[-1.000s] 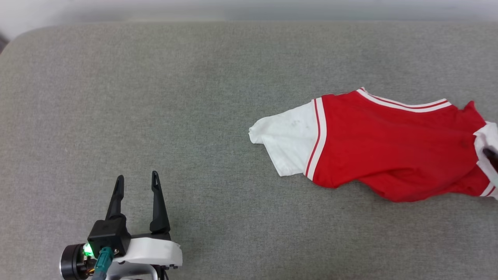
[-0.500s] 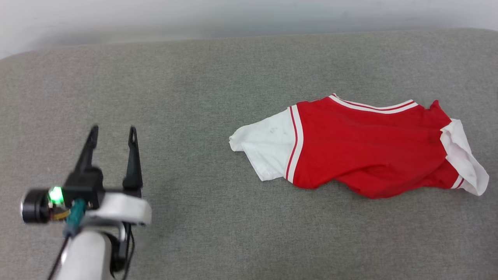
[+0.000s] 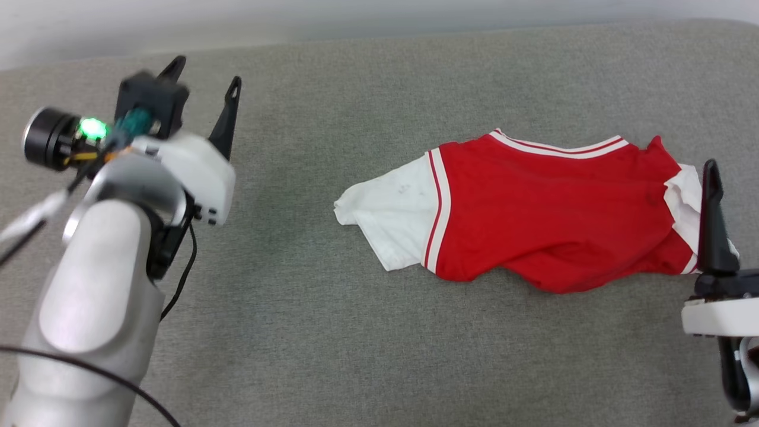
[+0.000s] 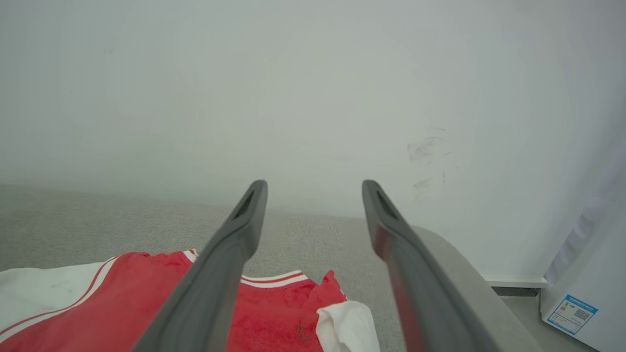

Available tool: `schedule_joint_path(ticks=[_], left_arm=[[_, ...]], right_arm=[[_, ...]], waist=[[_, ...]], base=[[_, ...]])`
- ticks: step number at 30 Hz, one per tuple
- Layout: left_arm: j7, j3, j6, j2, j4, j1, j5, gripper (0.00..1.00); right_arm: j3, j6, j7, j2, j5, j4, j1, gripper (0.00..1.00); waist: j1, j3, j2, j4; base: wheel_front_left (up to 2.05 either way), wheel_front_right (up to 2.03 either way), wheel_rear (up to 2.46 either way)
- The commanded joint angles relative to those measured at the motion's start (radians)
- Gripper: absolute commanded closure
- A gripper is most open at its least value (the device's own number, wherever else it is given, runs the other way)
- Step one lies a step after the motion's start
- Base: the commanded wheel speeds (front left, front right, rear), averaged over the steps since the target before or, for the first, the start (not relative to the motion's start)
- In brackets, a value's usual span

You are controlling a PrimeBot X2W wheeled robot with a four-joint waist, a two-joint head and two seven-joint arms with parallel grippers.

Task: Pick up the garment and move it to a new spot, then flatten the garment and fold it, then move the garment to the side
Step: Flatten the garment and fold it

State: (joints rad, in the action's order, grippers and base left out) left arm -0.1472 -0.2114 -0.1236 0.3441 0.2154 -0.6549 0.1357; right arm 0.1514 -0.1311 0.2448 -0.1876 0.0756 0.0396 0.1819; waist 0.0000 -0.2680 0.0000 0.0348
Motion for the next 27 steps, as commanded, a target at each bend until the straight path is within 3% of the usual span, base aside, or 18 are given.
schedule_joint_path(ticks=[1, 10, 17, 22, 27], left_arm=[[-0.010, -0.009, -0.003, 0.004, 0.004, -0.012, 0.009, 0.00], [-0.396, -0.427, -0.005, 0.147, 0.046, -0.258, 0.362, 0.00], [-0.649, -0.642, -0.005, 0.206, 0.066, -0.426, 0.638, 0.00], [-0.758, -0.783, -0.005, 0.219, 0.090, -0.519, 0.744, 0.00], [-0.793, -0.914, -0.005, 0.222, 0.131, -0.570, 0.788, 0.00]], right_arm=[[0.000, 0.001, 0.004, 0.007, -0.003, 0.006, -0.012, 0.00], [-0.031, 0.001, 0.015, 0.049, -0.032, 0.043, -0.021, 0.00], [-0.063, 0.001, 0.019, 0.039, -0.037, 0.043, 0.022, 0.00], [-0.084, 0.001, 0.019, 0.042, -0.039, 0.032, 0.052, 0.00], [-0.102, 0.001, 0.020, 0.052, -0.039, 0.029, 0.082, 0.00]], waist=[[0.0000, -0.006, 0.0000, 0.005], [0.0000, -0.059, 0.0000, 0.045], [0.0000, -0.115, 0.0000, 0.083], [0.0000, -0.153, 0.0000, 0.105], [0.0000, -0.182, 0.0000, 0.124]], base=[[0.00, 0.00, 0.00], [0.00, 0.00, 0.00], [0.00, 0.00, 0.00], [0.00, 0.00, 0.00], [0.00, 0.00, 0.00]])
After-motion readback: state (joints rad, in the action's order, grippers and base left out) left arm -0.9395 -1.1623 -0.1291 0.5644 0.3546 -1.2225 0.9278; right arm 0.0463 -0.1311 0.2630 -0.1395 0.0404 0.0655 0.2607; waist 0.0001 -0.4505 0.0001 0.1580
